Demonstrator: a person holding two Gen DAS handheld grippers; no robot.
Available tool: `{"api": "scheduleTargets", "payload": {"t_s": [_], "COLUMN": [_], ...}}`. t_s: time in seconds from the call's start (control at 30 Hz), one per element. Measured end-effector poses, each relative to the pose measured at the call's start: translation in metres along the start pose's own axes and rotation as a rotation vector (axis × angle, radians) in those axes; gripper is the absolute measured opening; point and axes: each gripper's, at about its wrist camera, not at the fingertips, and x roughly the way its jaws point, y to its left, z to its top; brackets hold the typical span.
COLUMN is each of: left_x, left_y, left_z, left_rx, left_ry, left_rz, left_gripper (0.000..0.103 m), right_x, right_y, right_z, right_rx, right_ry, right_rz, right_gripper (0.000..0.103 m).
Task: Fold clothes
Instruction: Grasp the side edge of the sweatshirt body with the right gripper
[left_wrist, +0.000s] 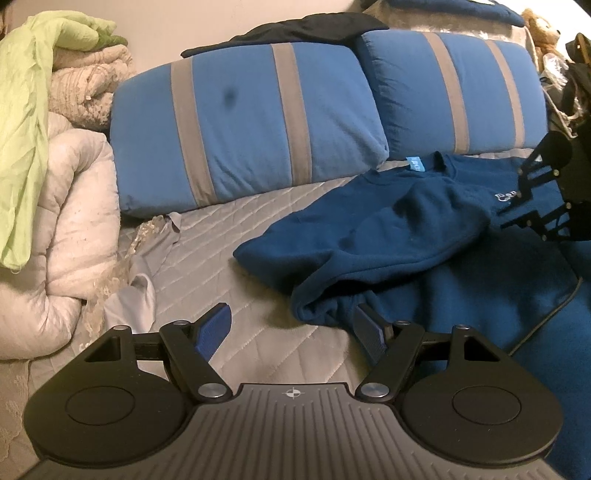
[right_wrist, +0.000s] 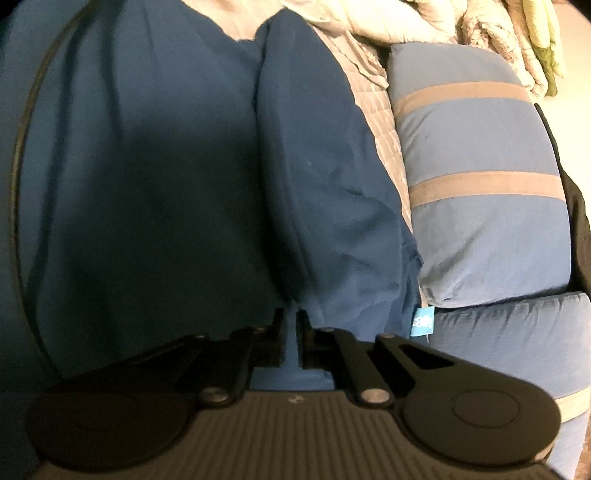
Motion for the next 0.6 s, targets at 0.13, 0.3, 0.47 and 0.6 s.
{"api": "scheduleTargets", "payload": {"t_s": [0.13, 0.3, 0.47, 0.6], "left_x": [-0.001, 0.001, 0.003, 0.006], "left_y": [-0.001, 0.0, 0.001, 0.0], "left_z": [-0.001, -0.001, -0.002, -0.002], "left_rx": [0.006, 0.004, 0.002, 0.003], "left_ry": [-0.002, 0.006, 0.008, 0.008], "left_rz": [0.004, 0.009, 0.006, 0.004], "left_gripper": [0.073, 0.073, 0.073, 0.073], "right_x": [0.0, 0.009, 0.021, 0.025], "right_y": [0.0, -0.005, -0.009, -0.011], "right_z": [0.001, 0.005, 0.008, 0.01], "right_rx": [-0.022, -0.058, -0.116, -0.138], "right_ry": [-0.027, -0.036, -0.035, -0.032], "right_rz": [-0.021, -0.019, -0.012, 0.013], "right_gripper": [0.045, 0.045, 0.043, 0.042]}}
